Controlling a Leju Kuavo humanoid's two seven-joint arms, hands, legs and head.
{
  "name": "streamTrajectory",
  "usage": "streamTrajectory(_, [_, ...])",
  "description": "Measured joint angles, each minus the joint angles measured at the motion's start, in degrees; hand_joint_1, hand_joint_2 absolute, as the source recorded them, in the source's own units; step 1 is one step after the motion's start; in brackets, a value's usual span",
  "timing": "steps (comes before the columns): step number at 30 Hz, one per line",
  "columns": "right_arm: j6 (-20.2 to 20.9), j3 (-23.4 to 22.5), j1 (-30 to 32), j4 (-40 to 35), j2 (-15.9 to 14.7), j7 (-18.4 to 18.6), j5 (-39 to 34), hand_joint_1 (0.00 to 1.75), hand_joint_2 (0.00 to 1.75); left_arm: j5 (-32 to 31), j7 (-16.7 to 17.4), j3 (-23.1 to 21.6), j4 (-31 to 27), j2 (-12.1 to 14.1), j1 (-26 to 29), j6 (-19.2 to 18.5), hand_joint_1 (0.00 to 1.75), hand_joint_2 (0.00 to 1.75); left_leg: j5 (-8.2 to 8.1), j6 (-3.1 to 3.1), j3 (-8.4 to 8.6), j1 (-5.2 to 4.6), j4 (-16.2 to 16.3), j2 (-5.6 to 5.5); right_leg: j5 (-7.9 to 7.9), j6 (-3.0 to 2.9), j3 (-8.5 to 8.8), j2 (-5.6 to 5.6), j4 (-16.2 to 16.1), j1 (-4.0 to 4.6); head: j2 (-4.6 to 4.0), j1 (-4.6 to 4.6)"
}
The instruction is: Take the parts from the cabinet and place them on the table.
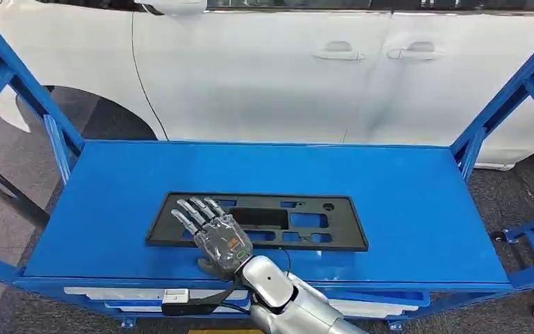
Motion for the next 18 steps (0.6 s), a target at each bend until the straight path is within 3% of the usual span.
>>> streamTrajectory(1, [-0.41, 0.02, 0.00, 1.34, 0.13, 0.24, 0.43, 0.00, 1.75, -0.02, -0.09, -0.02, 0.00, 0.11, 0.01, 0.00, 0.00, 0.00, -0.12, 0.02, 0.09, -0.02, 0.03, -0.03, -0.36, 0.01, -2.08, 0.00, 3.14, -0.01, 0.00, -0.02])
streamTrajectory(2, [-0.83, 0.02, -0.02, 2.34, 0.22, 0.59, 0.81, 0.00, 1.75, 0.00, -0.22, -0.04, 0.00, 0.20, 0.02, 0.00, 0.00, 0.00, -0.27, 0.01, 0.30, -0.04, 0.03, -0.12, 0.93, -0.09, -2.65, 0.00, 3.03, -0.02, 0.00, 0.00])
streamTrajectory(3, [-1.28, 0.00, -0.14, 3.51, 0.43, 1.14, 1.11, 0.00, 1.75, 0.00, -0.39, -0.09, 0.00, 0.26, 0.03, 0.00, 0.00, 0.00, -0.47, -0.08, 0.64, -0.08, 0.03, -0.23, 3.48, -0.36, -1.69, 0.00, 0.04, 0.01, 0.00, 0.02])
streamTrajectory(5, [-1.97, 0.00, -0.80, 5.31, 1.03, 1.81, 1.62, 0.00, 1.75, 0.00, -0.52, -0.13, 0.00, 0.33, 0.05, 0.00, 0.00, 0.00, -0.92, -0.35, 1.55, -0.24, 0.00, -0.30, 9.57, -1.36, 2.84, 0.02, -10.55, 0.28, 0.00, 0.09])
streamTrajectory(6, [-2.33, -0.07, -1.18, 6.14, 1.11, 2.44, 1.99, 0.00, 1.75, 0.00, -0.57, -0.17, 0.00, 0.31, 0.03, -0.02, 0.00, 0.00, -1.10, -0.45, 1.75, -0.18, -0.11, -0.30, 10.83, -2.05, 4.42, 0.00, -14.70, 0.63, 0.00, 0.22])
streamTrajectory(7, [-2.97, -0.22, -1.64, 7.05, 1.33, 3.19, 2.53, 0.00, 1.75, 0.00, -0.59, -0.20, 0.00, 0.33, -0.07, -0.04, 0.00, 0.00, -1.35, -0.87, 1.71, -0.54, 0.12, -0.37, 10.27, -2.13, 4.96, -0.03, -15.70, 0.80, 0.00, 0.09])
streamTrajectory(8, [-3.19, -0.35, -1.87, 7.78, 1.40, 3.56, 2.86, 0.00, 1.75, 0.00, -0.61, -0.26, 0.00, 0.39, -0.02, -0.09, 0.00, 0.00, -1.36, -1.15, 1.64, -0.33, 0.02, -0.28, 10.26, -2.00, 4.82, -0.10, -15.52, 0.88, 0.00, 0.15])
streamTrajectory(10, [-3.67, -0.88, -2.07, 8.76, 1.49, 4.69, 4.02, 0.00, 1.75, 0.00, -0.66, -0.33, 0.00, 0.48, -0.07, -0.20, 0.00, 0.00, -1.35, -1.82, 1.90, -0.17, -0.38, -0.13, 10.22, -2.31, 4.83, 0.09, -15.65, 1.05, 0.00, 0.20])
streamTrajectory(11, [-3.85, -1.14, -2.17, 9.13, 1.66, 5.62, 5.03, 0.00, 1.75, 0.00, -0.68, -0.37, 0.00, 0.55, -0.10, -0.24, 0.00, 0.00, -1.65, -2.13, 1.94, -0.39, -0.25, -0.05, 10.67, -2.67, 5.41, 0.06, -16.63, 0.33, 0.02, 0.04])
streamTrajectory(12, [-4.26, -1.48, -2.28, 9.59, 1.75, 6.68, 6.18, 0.00, 1.75, 0.00, -0.68, -0.44, 0.00, 0.59, -0.07, -0.31, 0.00, 0.00, -2.37, -2.28, 1.67, -0.15, 0.83, -0.05, 10.78, -2.69, 5.83, 0.04, -17.10, 0.34, 0.00, 0.09])
streamTrajectory(14, [-5.00, -1.86, -2.68, 10.20, 1.90, 7.63, 7.41, 0.00, 1.75, 0.00, -0.68, -0.44, 0.00, 0.76, -0.08, -0.35, 0.00, 0.00, -5.91, -2.62, -1.17, -0.12, 7.01, -0.07, 10.68, -3.05, 5.98, -0.04, -17.14, 0.31, 0.00, -0.24])
streamTrajectory(15, [-5.05, -1.97, -2.73, 10.31, 1.90, 7.74, 7.62, 0.00, 1.75, 0.00, -0.68, -0.44, 0.00, 0.85, -0.08, -0.35, 0.00, 0.00, -6.88, -2.74, -2.23, -0.10, 9.12, -0.07, 10.64, -3.11, 6.00, -0.05, -17.13, 0.34, 0.00, -0.33])
streamTrajectory(16, [-5.09, -2.19, -2.74, 10.62, 1.90, 7.93, 7.89, 0.00, 1.75, 0.00, -0.68, -0.44, 0.00, 0.90, -0.02, -0.35, 0.00, 0.00, -8.79, -2.97, -4.62, -0.09, 13.76, -0.07, 10.57, -3.20, 6.01, -0.09, -17.12, 0.40, 0.00, -0.35])
streamTrajectory(17, [-5.09, -2.38, -2.71, 11.03, 1.88, 8.17, 7.91, 0.00, 1.75, 0.00, -0.66, -0.46, 0.00, 1.01, 0.02, -0.35, 0.00, 0.00, -9.70, -3.13, -6.43, -0.08, 17.12, -0.06, 10.52, -3.26, 6.00, -0.10, -17.07, 0.45, 0.00, -0.39])
streamTrajectory(18, [-5.09, -2.47, -2.71, 11.29, 1.88, 8.20, 7.95, 0.00, 1.75, 0.00, -0.66, -0.46, 0.00, 1.03, 0.06, -0.37, 0.00, 0.00, -9.17, -3.23, -7.22, -0.03, 18.14, -0.06, 10.43, -3.25, 6.03, -0.07, -16.99, 0.44, 0.00, -0.39])
